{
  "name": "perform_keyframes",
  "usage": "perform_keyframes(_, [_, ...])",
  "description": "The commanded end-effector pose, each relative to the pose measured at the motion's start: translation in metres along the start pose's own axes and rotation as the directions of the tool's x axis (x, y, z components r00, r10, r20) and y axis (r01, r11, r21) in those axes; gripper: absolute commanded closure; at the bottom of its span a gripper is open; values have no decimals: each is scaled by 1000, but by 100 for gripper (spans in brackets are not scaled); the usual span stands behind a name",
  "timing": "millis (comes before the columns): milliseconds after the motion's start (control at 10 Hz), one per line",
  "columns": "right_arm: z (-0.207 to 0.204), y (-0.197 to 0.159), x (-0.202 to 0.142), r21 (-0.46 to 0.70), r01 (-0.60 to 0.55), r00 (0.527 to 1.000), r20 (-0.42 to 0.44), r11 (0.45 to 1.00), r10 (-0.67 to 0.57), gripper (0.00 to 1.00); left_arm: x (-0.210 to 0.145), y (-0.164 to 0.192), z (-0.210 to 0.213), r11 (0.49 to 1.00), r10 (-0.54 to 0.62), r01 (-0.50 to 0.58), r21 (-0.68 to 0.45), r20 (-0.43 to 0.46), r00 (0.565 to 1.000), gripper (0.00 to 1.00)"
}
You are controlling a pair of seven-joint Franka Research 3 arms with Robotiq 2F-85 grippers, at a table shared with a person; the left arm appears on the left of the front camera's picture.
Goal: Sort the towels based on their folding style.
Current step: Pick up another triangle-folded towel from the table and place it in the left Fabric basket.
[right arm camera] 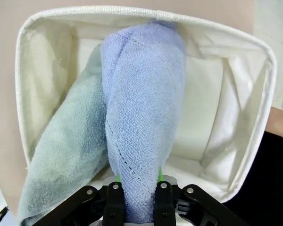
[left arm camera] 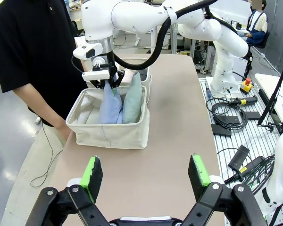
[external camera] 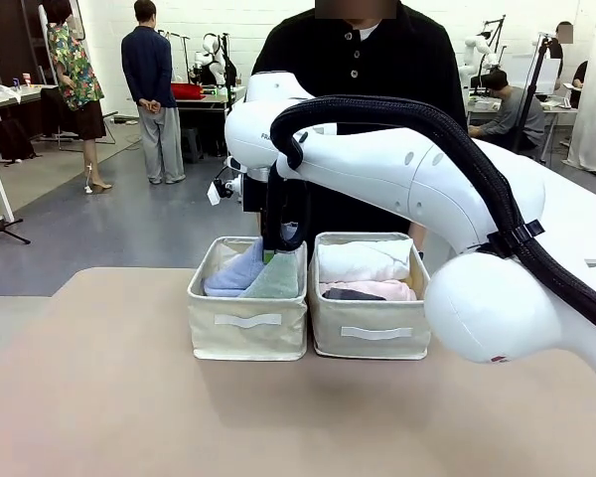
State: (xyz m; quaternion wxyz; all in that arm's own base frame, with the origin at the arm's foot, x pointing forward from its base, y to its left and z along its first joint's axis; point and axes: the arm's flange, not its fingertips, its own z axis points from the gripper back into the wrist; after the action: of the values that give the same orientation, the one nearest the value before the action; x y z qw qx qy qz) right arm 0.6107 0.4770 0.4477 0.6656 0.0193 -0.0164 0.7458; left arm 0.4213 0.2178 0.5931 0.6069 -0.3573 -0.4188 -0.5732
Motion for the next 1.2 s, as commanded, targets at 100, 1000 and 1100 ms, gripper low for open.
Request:
perform_keyframes(100, [1,-17,10,19,-21,999,41,1000,20,77,2,-1,-1,1000,7,-7,15,4,1000,5])
perform_keyframes(1000, [3,-16,8,28,-30,999,28,999,29,0,2,-1,-1,1000,7,-7,15,4,1000,5])
perform_keyframes(1100, [5,-15,8,23,-32,999,27,999,32,0,2,-1,-1,1000,7,-7,15,4,1000,5])
